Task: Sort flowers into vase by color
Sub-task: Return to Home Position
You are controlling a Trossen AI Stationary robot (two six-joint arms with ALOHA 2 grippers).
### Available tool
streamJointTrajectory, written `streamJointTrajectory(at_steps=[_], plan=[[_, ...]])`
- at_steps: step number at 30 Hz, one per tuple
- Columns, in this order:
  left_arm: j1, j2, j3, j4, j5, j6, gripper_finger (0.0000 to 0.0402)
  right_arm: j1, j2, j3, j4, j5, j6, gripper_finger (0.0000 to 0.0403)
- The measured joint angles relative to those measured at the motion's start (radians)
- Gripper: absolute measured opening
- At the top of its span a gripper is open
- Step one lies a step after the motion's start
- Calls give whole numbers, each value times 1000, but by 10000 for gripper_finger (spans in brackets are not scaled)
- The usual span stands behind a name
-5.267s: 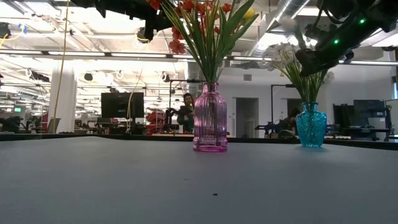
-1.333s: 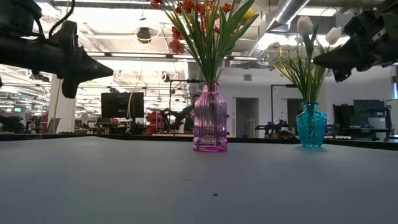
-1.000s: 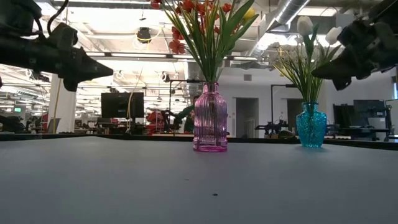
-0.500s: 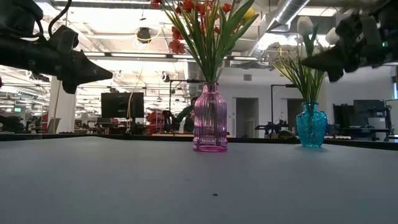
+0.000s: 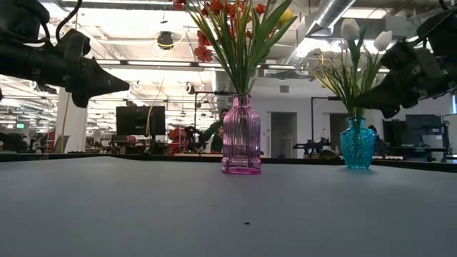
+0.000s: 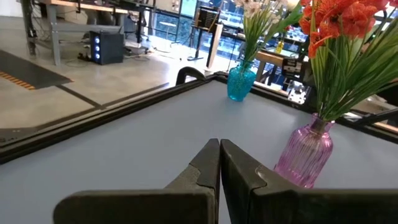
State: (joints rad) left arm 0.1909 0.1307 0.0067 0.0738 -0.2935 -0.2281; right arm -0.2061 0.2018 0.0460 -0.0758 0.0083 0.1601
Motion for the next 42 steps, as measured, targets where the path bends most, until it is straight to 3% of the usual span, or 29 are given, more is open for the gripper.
streamJointTrajectory(at_steps=[42], plan=[[0,0,0,0,-1,0,0,-38,3,1,-6,18,42,43]])
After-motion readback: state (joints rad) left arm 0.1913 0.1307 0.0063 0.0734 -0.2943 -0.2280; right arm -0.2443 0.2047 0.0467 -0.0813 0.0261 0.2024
